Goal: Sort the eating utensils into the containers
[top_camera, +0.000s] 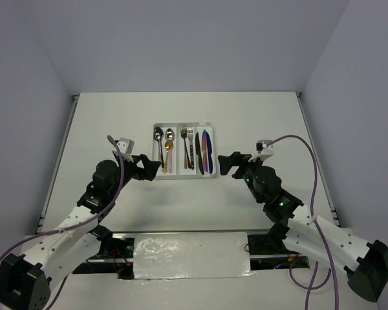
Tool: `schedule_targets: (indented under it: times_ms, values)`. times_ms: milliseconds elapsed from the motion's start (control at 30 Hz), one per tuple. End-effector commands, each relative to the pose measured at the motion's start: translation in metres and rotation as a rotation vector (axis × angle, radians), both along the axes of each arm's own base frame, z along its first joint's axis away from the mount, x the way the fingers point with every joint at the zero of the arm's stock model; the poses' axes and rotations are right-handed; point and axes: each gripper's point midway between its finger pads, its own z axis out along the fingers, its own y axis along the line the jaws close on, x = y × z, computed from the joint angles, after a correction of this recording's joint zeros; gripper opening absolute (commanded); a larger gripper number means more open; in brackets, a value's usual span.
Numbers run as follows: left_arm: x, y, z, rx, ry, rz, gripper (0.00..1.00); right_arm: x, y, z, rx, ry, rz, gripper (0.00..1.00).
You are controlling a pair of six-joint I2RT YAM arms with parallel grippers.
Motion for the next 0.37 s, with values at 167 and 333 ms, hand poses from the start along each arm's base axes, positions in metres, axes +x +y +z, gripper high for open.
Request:
schedule_targets:
  times_ms: [167, 333]
  values:
    - [0.0033, -0.0077, 0.0302, -0.033, -0.119, -0.039, 0.99, -0.0001, 0.0004, 0.0046, -0.011, -0.019, 0.006, 1.0]
    - [0.0018, -0.0089, 0.0357, -0.039, -0.124, -0.047, 0.99, -0.0018, 0.0007, 0.0098, 0.0, -0.049, 0.02, 1.0]
